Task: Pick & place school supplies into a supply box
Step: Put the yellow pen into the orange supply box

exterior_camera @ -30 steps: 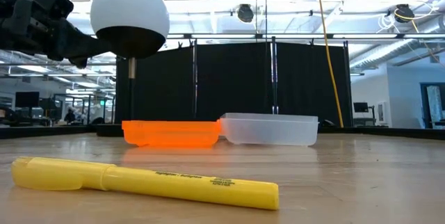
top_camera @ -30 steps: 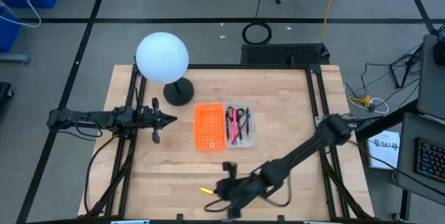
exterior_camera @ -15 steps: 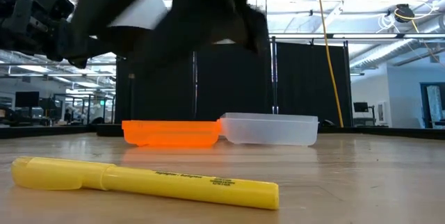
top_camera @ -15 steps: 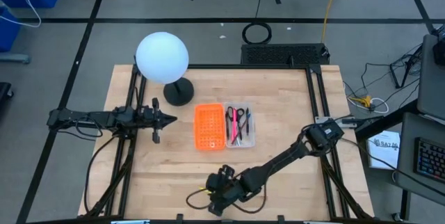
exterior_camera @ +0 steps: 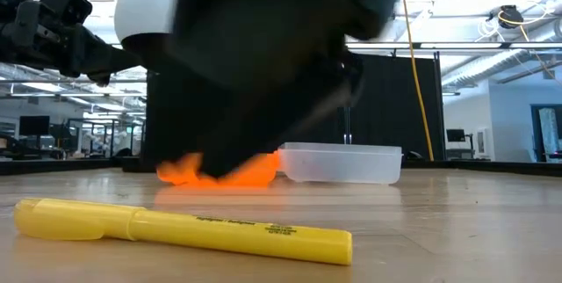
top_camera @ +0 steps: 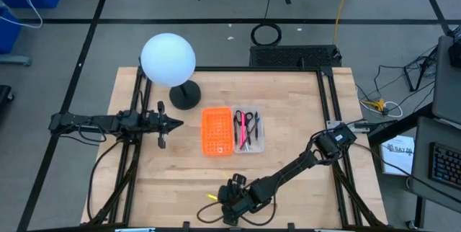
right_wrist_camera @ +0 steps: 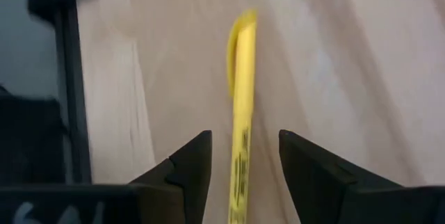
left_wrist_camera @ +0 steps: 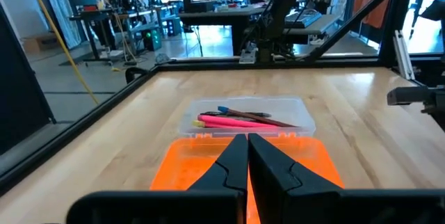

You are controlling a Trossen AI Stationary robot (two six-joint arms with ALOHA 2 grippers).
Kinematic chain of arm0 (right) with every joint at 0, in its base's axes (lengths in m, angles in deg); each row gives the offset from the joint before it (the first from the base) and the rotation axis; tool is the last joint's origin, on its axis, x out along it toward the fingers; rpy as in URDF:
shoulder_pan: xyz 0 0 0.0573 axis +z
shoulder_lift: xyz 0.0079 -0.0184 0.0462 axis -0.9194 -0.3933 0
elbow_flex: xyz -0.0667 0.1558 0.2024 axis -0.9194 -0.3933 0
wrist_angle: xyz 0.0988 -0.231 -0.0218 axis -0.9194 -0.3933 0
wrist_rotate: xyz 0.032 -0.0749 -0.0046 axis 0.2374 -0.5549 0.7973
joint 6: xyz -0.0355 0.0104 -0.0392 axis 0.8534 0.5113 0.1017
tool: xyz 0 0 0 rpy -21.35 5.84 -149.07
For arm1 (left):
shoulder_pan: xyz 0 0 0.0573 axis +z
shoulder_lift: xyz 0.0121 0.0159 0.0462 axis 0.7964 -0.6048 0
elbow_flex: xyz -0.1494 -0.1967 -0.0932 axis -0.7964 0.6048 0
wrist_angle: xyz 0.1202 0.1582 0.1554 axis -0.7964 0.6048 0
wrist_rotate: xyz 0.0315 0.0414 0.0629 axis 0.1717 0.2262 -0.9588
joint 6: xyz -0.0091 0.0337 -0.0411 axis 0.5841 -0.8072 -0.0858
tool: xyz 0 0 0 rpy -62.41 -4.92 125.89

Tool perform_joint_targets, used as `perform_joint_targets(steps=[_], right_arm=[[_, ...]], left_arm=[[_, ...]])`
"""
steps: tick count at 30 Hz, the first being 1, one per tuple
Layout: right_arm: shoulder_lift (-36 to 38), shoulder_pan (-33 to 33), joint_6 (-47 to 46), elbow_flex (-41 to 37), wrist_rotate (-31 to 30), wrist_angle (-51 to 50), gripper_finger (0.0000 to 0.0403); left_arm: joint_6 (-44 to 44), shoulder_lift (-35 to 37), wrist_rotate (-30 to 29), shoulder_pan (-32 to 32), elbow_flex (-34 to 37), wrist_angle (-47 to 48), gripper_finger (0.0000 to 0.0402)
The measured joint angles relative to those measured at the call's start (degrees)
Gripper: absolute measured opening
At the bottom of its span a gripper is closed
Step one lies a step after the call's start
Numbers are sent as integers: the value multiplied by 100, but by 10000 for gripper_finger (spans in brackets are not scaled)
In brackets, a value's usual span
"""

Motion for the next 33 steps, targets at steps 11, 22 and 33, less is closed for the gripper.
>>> perform_joint_targets(steps=[11, 22, 33], right_arm=[[25, 132, 382, -654, 68, 440, 160], [43, 11, 533, -1370, 277, 775, 109], [37, -227, -300, -1758, 754, 1212, 25]], left_arm=[[1, 0, 0, -2, 0, 4, 21], [122, -2, 22, -2, -4, 105, 21], [272, -2, 21, -2, -7, 118, 21]])
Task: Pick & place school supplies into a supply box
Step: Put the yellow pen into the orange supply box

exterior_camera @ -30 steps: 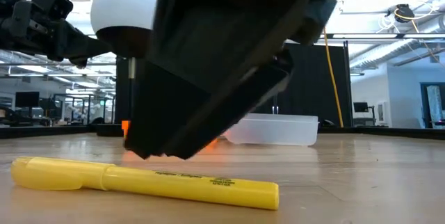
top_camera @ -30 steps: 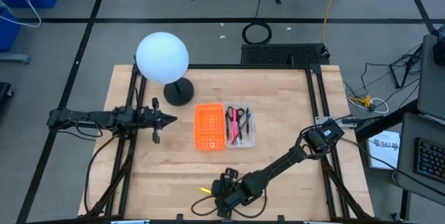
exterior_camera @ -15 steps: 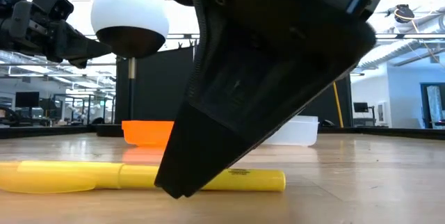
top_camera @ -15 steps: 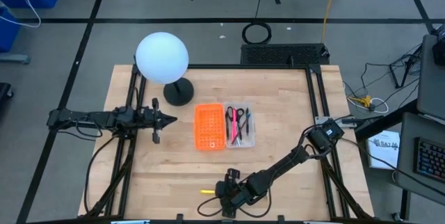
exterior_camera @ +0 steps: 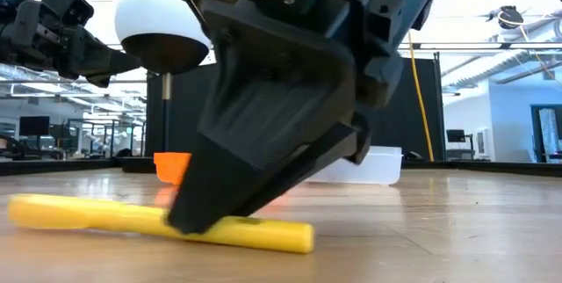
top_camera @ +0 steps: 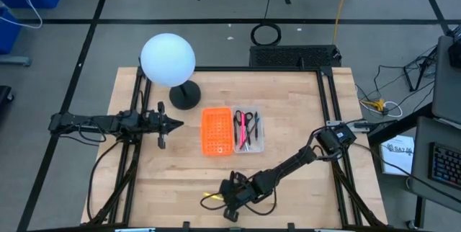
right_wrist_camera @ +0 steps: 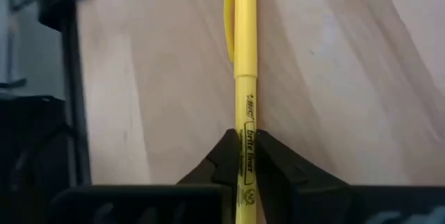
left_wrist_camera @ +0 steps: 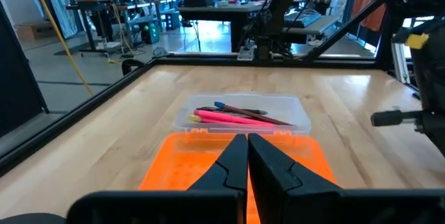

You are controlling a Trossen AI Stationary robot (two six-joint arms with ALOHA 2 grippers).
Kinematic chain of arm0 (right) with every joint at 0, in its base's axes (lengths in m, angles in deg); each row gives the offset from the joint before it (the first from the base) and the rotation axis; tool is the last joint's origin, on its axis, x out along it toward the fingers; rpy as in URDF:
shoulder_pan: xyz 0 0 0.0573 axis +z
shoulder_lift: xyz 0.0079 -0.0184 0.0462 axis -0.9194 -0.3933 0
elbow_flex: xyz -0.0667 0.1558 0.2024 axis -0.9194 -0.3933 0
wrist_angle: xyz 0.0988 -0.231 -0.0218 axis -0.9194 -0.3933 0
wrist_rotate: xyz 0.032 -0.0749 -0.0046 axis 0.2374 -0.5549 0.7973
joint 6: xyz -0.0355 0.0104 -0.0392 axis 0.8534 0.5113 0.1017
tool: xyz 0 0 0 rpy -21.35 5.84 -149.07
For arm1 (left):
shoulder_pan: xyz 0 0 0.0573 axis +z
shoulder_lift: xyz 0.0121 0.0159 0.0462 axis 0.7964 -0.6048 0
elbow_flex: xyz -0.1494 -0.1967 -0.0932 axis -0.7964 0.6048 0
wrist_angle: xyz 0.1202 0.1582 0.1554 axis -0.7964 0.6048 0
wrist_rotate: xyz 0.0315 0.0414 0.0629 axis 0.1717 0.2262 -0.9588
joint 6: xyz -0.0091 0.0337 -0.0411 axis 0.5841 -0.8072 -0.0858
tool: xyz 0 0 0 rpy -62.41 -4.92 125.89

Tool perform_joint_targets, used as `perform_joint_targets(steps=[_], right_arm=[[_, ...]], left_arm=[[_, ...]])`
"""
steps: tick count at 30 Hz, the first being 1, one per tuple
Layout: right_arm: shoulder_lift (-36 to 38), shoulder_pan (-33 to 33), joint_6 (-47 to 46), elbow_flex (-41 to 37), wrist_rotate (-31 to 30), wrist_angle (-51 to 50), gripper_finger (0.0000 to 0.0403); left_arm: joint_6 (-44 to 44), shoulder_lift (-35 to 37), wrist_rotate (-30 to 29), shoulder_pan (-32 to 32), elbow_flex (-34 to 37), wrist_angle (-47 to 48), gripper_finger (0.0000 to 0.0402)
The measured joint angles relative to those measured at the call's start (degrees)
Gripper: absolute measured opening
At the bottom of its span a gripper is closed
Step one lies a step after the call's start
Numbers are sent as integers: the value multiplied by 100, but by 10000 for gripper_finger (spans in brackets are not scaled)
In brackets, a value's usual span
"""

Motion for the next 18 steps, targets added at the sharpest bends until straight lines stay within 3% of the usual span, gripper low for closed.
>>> perform_joint_targets(steps=[4, 9, 15, 18], right_arm=[[230, 13, 184, 0, 15, 483, 16], [792, 32, 297, -55, -253, 217, 16], [1953, 113, 404, -9, -1607, -110, 16], [2455, 125, 30, -24, -2481, -656, 16]], left_arm=[[99, 0, -2, 0, 0, -13, 21], [155, 3, -7, -2, 0, -26, 21], [162, 2, -19, 0, 2, -136, 21], [185, 2, -17, 0, 2, -172, 21]])
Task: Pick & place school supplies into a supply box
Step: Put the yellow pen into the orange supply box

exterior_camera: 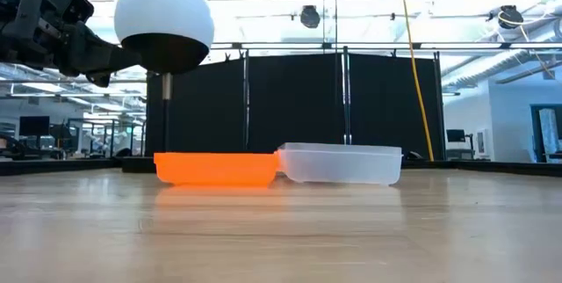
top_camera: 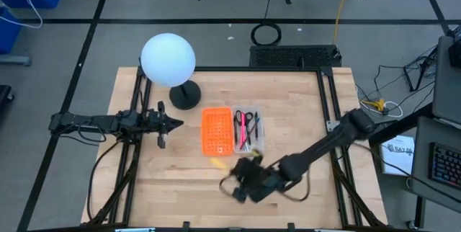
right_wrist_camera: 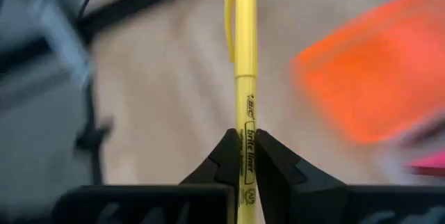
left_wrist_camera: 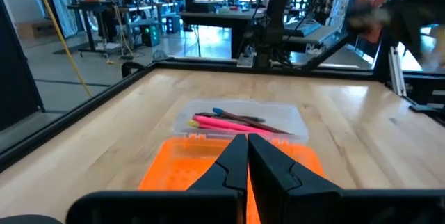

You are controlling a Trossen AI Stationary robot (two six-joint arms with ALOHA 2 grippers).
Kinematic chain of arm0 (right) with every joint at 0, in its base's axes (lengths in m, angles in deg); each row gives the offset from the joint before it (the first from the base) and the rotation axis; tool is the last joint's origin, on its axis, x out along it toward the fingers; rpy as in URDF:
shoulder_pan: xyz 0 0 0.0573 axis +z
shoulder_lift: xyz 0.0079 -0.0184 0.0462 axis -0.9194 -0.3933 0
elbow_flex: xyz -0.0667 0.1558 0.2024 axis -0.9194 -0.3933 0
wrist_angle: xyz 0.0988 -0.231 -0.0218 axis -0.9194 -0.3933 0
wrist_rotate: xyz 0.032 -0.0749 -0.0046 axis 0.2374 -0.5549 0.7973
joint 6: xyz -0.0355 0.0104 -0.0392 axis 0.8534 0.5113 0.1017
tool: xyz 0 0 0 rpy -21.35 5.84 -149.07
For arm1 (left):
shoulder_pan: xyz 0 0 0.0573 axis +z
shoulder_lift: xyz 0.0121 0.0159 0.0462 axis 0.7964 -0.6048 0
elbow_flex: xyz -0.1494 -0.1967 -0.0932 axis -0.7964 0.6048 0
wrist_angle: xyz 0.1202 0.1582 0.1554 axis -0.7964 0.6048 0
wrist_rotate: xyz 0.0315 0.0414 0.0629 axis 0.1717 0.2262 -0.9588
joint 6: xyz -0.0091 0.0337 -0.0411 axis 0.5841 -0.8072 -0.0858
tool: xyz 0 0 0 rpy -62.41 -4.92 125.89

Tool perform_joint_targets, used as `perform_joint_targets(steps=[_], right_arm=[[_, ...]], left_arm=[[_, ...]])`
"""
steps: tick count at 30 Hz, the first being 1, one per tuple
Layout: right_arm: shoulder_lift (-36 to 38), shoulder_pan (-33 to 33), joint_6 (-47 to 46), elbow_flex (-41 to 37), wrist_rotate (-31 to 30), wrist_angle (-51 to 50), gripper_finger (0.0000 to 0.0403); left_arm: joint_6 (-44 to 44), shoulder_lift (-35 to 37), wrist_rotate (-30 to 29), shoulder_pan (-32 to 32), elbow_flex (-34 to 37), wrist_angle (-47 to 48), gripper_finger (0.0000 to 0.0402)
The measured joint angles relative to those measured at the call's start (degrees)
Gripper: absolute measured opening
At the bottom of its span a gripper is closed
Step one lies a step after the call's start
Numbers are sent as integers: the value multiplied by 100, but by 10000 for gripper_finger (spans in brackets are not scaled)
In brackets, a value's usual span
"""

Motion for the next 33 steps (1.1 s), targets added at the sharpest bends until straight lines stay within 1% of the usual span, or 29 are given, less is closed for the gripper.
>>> perform_joint_targets(steps=[2, 4, 5, 7, 8, 10, 13, 15, 21, 24, 26, 28, 33], right_arm=[[359, -60, -565, 3, -723, -521, 16], [637, -177, -1115, 22, -1209, -1198, 16], [720, -253, -1410, 17, -1330, -1602, 16], [847, -443, -2039, -122, -1366, -2258, 16], [889, -550, -2282, -234, -1364, -2431, 16], [1038, -785, -2589, -542, -1366, -2428, 16], [1196, -1183, -2732, -1186, -1205, -1825, 16], [1217, -1451, -2689, -1685, -886, -1219, 16], [1291, -2012, -2668, -3096, -459, 1187, 16], [1283, -2134, -2691, -3603, -236, 2086, 16], [1296, -2153, -2822, -3747, -230, 2231, 16], [1292, -2153, -2932, -3770, -214, 2065, 16], [1224, -2162, -3048, -3770, 72, 1946, 16]], left_arm=[[25, 0, -1, -2, 0, -24, 21], [108, 0, -4, 0, 1, -107, 21], [150, -2, -5, 0, 2, -173, 21], [214, 0, -4, 0, 2, -287, 21], [231, 0, -7, 0, 2, -318, 21], [256, 0, -7, 0, 2, -379, 21], [254, 0, -7, 0, 2, -409, 21], [206, 0, -7, 0, 2, -421, 21], [-97, 0, -30, 0, 2, -490, 21], [-165, 0, -78, 0, 1, -498, 21], [-178, 0, -151, 0, 0, -514, 21], [-182, 0, -241, 0, 2, -524, 21], [-186, 0, -352, 0, 2, -657, 21]])
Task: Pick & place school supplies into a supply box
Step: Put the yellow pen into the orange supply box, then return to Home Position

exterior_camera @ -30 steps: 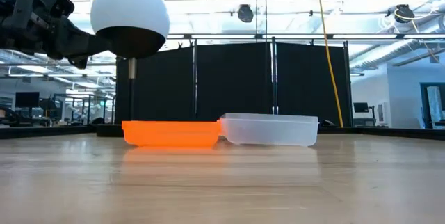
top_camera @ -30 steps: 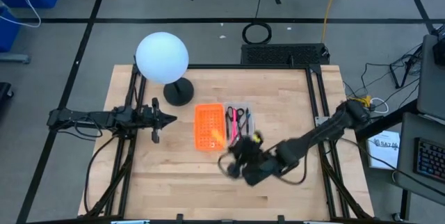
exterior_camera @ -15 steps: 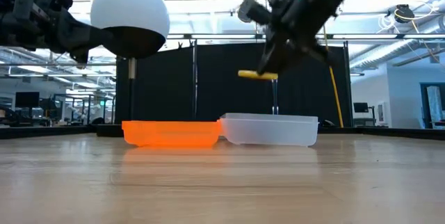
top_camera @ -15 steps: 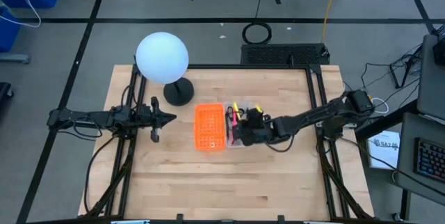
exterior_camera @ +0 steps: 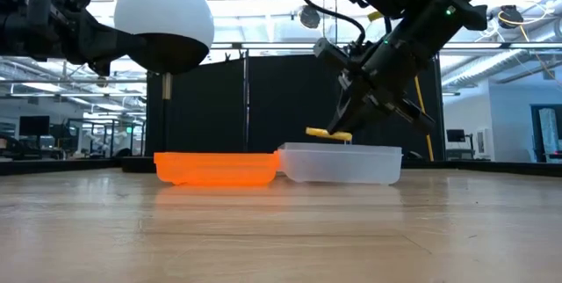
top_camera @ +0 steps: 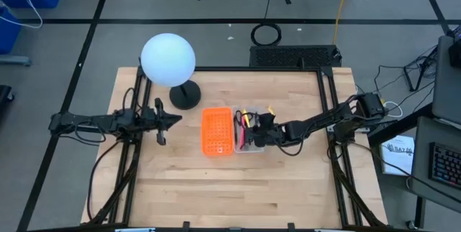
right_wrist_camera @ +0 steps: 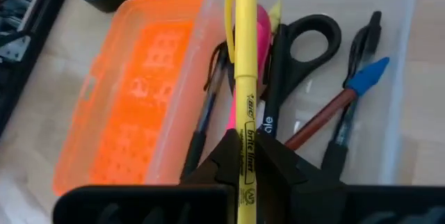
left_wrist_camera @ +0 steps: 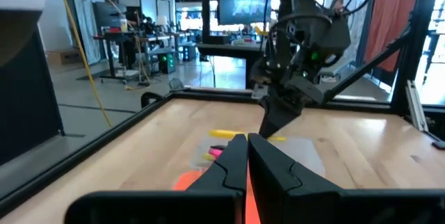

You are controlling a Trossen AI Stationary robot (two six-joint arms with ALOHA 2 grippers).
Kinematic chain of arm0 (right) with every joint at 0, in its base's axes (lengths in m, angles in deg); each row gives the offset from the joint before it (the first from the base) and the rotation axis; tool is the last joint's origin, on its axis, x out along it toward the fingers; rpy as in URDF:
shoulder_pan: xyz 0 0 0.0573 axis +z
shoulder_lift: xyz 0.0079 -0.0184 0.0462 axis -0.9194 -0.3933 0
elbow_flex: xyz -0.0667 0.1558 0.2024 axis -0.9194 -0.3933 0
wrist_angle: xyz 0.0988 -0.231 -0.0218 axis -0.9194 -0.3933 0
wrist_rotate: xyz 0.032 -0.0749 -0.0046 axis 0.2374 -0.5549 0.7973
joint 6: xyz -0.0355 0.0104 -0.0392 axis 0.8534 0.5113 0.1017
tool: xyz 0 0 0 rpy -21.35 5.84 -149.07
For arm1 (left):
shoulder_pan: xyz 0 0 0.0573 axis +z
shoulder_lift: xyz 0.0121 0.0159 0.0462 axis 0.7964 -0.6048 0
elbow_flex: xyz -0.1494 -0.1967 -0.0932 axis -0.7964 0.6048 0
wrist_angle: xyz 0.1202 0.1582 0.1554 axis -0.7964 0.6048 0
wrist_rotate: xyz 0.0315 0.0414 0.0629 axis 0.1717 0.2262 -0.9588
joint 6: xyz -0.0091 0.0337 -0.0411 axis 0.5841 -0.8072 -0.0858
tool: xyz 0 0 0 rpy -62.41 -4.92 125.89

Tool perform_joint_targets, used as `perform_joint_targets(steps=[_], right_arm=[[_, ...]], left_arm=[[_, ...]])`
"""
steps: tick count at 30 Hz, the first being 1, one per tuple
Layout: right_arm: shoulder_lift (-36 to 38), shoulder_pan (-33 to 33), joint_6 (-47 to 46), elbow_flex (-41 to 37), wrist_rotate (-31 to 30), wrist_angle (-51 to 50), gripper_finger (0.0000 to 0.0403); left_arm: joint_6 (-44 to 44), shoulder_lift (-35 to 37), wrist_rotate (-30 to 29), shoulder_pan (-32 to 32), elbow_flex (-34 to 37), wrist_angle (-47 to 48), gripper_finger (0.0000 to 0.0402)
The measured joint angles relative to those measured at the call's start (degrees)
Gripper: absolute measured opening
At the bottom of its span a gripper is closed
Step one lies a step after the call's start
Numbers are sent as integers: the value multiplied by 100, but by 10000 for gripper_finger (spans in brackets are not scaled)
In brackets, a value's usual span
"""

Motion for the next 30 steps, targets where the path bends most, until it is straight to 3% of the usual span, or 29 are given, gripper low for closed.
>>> perform_joint_targets(steps=[17, 24, 30], right_arm=[[-416, -102, -183, 9, 422, -100, 18], [-389, -124, -82, 9, 439, -98, 89], [-388, -135, 196, 9, 444, -82, 103]], left_arm=[[2, 0, 15, 2, 0, -97, 21], [-9, 0, 39, 2, 0, -89, 21], [34, 0, 79, 2, 0, -54, 21]])
